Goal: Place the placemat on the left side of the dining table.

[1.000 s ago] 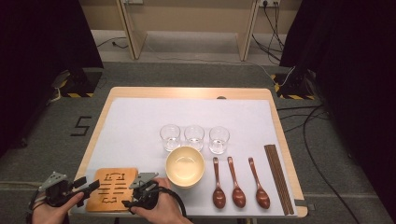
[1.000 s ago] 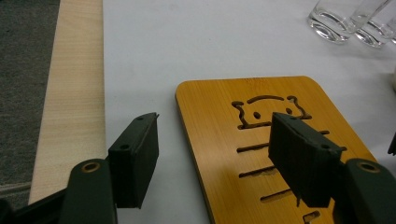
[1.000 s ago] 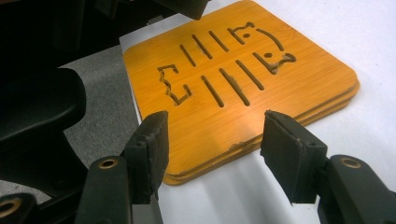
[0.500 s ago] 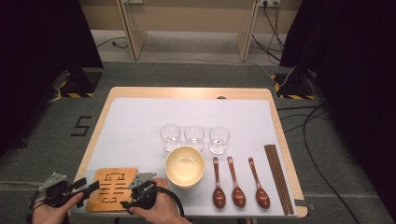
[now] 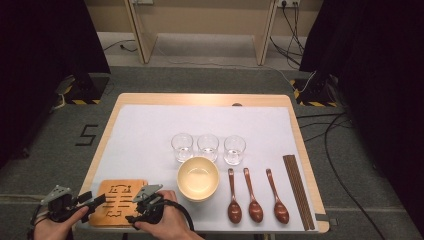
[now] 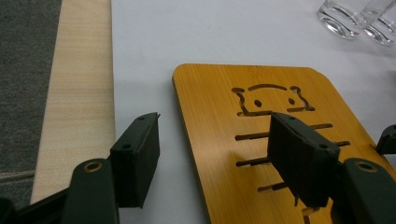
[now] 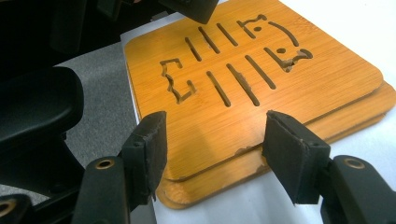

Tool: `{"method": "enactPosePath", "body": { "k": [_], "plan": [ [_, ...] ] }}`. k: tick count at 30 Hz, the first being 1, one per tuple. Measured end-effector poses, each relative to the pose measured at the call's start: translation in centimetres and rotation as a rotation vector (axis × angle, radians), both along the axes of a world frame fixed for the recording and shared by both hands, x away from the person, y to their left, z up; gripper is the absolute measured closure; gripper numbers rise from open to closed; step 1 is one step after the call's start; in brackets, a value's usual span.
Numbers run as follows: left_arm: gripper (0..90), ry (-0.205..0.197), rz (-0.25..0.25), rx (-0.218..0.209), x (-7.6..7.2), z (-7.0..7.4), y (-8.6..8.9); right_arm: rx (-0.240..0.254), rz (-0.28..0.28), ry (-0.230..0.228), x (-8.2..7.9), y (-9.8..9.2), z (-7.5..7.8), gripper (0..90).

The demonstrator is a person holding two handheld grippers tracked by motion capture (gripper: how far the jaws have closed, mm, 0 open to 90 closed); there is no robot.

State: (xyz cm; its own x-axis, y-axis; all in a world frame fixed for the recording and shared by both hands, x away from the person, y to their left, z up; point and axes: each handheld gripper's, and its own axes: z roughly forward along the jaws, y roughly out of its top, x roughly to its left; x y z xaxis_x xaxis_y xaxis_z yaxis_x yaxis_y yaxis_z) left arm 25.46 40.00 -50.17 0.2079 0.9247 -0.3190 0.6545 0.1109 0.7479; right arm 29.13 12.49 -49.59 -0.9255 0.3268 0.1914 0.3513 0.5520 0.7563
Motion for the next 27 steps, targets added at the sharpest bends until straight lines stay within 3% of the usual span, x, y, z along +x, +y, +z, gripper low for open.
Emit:
{"method": "enactPosePath", "body": {
  "k": [10, 14, 18, 24, 25, 27],
  "plan": [
    [36.3, 0.021, 0.007, -0.024, -0.1, -0.2, 0.1, 0.000, 0.010, 0.002, 0.1, 0.6, 0.0, 39.8],
    [39.3, 0.032, 0.003, -0.075, -0.1, -0.3, 0.1, 0.007, 0.014, -0.003, 0.1, 0.7, -0.1, 39.3],
    [41.2, 0.052, 0.028, -0.093, -0.1, -0.1, 0.2, 0.002, 0.019, -0.006, 0.1, 0.8, -0.1, 38.6],
    [47.2, -0.006, 0.041, -0.149, -0.1, 1.8, 0.4, 0.002, 0.019, -0.012, 0.1, 0.8, -0.1, 38.3],
    [49.1, -0.019, 0.032, -0.171, -0.1, 2.2, 0.4, 0.001, 0.022, -0.015, 0.1, 0.8, -0.1, 38.3],
    [52.9, -0.047, 0.002, -0.255, -0.1, 2.8, 0.1, 0.002, 0.022, -0.017, 0.1, 0.8, -0.2, 38.0]
  ]
}}
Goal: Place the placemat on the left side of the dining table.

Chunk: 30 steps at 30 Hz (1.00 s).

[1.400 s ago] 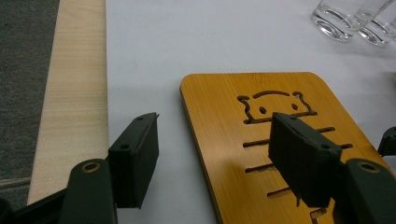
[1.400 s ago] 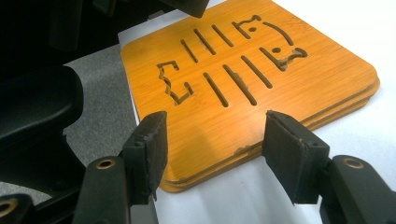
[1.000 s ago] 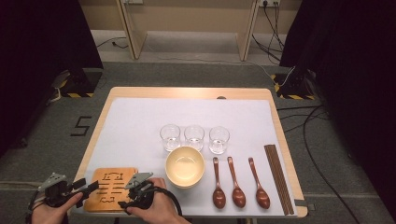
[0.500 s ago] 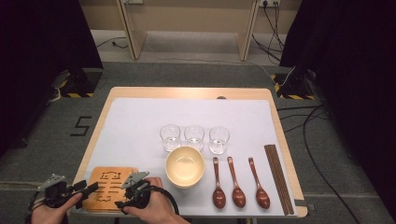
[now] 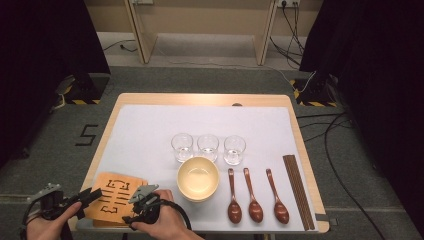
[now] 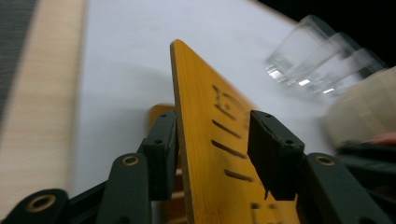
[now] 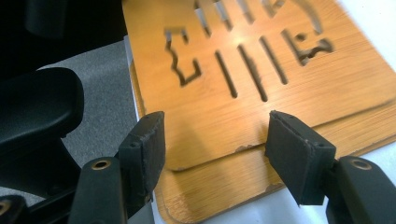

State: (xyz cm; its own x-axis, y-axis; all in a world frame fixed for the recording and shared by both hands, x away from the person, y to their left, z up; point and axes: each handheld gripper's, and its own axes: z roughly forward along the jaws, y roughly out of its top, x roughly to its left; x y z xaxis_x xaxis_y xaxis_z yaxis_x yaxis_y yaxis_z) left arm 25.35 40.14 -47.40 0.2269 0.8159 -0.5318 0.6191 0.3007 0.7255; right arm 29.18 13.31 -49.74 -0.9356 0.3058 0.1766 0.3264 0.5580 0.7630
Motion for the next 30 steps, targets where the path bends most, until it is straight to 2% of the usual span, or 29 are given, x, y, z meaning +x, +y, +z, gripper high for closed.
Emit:
{"method": "enactPosePath", "body": {
  "k": [1, 4, 7, 11, 12, 14, 16, 18, 19, 21, 30],
  "plan": [
    [53.3, -0.010, -0.012, -0.019, 0.0, 0.2, -0.2, 0.001, 0.000, 0.000, 0.0, 0.0, 0.0, 37.9],
    [58.1, -0.032, -0.033, -0.010, 0.0, 0.9, -0.8, 0.002, -0.002, 0.000, -0.1, 0.0, 0.0, 37.8],
    [65.3, -0.052, -0.068, -0.035, 0.1, 1.2, -1.5, 0.003, 0.000, -0.003, 0.0, 0.0, 0.0, 38.1],
    [77.4, -0.040, -0.109, -0.073, 0.2, 1.3, -2.2, 0.007, 0.003, -0.003, 0.0, 0.0, -0.1, 38.8],
    [78.8, -0.039, -0.105, -0.086, 0.2, 1.3, -2.4, 0.009, 0.003, -0.007, 0.0, 0.0, -0.1, 39.0],
    [82.6, -0.050, -0.095, -0.073, 0.3, 1.6, -2.5, 0.007, 0.004, -0.011, -0.1, -0.1, -0.1, 39.5],
    [85.7, -0.069, -0.107, -0.111, 0.4, 1.9, -2.5, 0.010, 0.003, -0.009, -0.1, -0.2, -0.1, 41.2],
    [85.9, -0.086, -0.089, -0.059, 0.4, 2.4, -2.7, 0.013, 0.004, -0.017, -0.1, -0.3, 0.0, 43.2],
    [85.9, -0.095, -0.081, -0.048, 0.4, 2.5, -2.7, 0.016, 0.002, -0.021, -0.2, -0.4, 0.2, 43.6],
    [85.9, -0.111, -0.071, -0.056, 0.4, 2.8, -2.7, 0.026, -0.001, -0.029, -0.2, -0.6, 0.5, 43.9],
    [85.9, -0.183, -0.047, -0.017, 0.6, 4.5, -2.7, 0.059, -0.006, -0.086, -0.8, -1.4, 2.5, 45.2]
  ]
}}
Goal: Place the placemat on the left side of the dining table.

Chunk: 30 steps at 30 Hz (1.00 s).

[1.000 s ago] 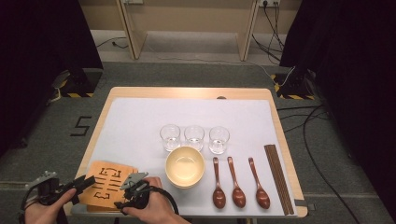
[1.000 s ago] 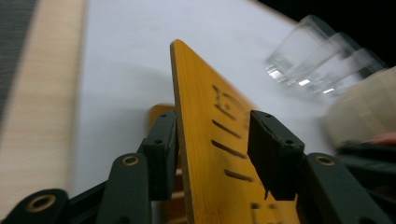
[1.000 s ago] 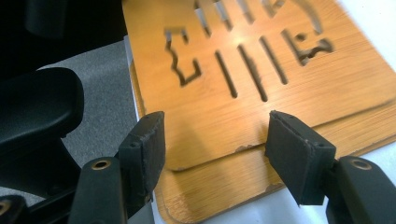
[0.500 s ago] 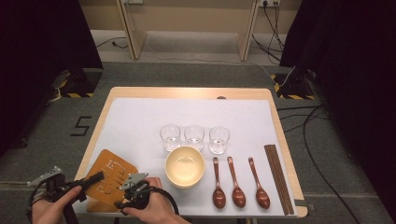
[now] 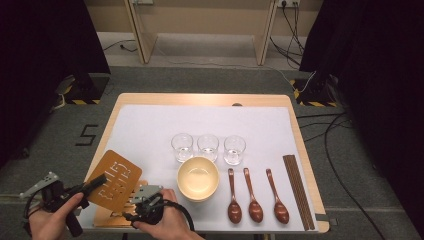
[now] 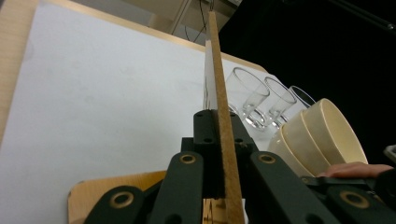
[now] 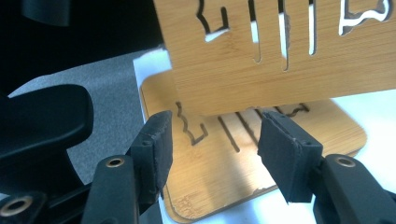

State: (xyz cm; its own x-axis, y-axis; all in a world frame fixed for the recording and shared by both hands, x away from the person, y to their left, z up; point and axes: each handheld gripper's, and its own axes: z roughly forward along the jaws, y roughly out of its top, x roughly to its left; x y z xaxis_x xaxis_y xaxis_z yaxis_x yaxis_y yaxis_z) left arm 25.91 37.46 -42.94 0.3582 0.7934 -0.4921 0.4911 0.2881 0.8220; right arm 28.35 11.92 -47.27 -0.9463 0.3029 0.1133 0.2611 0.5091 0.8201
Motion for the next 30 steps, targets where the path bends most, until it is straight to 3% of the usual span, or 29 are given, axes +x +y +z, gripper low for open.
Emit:
{"method": "enactPosePath", "body": {
  "k": [14, 30],
  "plan": [
    [85.9, -0.029, 0.049, 0.025, 1.3, 1.0, 0.3, 0.041, -0.001, -0.057, -0.1, -1.8, 2.8, 45.2],
    [85.9, -0.033, 0.071, 0.036, 3.8, 1.0, -0.3, 0.105, -0.061, -0.108, 0.4, -5.1, 6.0, 45.2]
  ]
}}
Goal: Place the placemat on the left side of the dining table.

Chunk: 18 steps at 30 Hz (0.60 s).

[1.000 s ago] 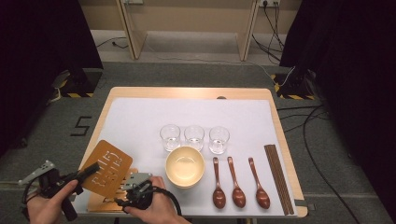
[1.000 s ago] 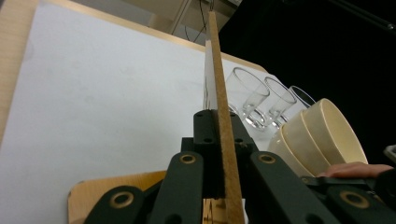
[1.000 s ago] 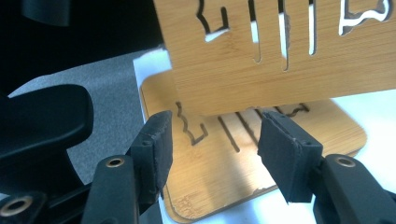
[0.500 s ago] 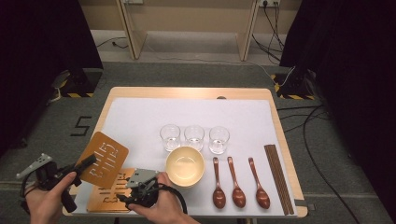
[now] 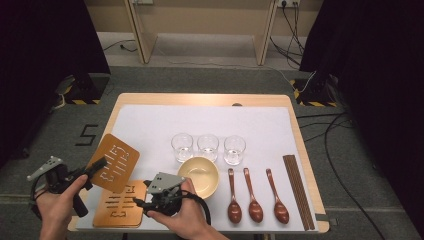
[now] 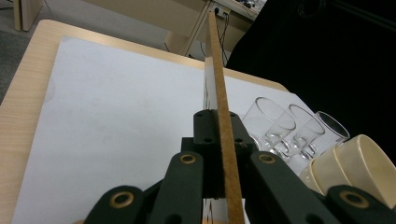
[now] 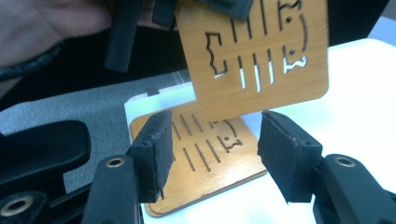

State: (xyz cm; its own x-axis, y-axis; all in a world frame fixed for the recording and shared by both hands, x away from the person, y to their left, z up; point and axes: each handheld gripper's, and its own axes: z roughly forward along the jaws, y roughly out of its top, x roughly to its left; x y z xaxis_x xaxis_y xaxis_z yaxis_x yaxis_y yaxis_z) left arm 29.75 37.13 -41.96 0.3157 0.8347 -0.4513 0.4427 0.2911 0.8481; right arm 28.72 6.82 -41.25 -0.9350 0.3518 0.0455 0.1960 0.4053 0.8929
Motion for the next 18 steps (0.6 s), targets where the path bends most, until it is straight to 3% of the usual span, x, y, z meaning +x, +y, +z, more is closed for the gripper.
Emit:
{"method": "enactPosePath", "body": {
  "k": [18],
  "plan": [
    [85.9, 0.000, 0.017, 0.008, 2.6, 0.6, 0.0, 0.090, -0.138, -0.066, 1.6, -6.2, 3.6, 45.2]
  ]
}}
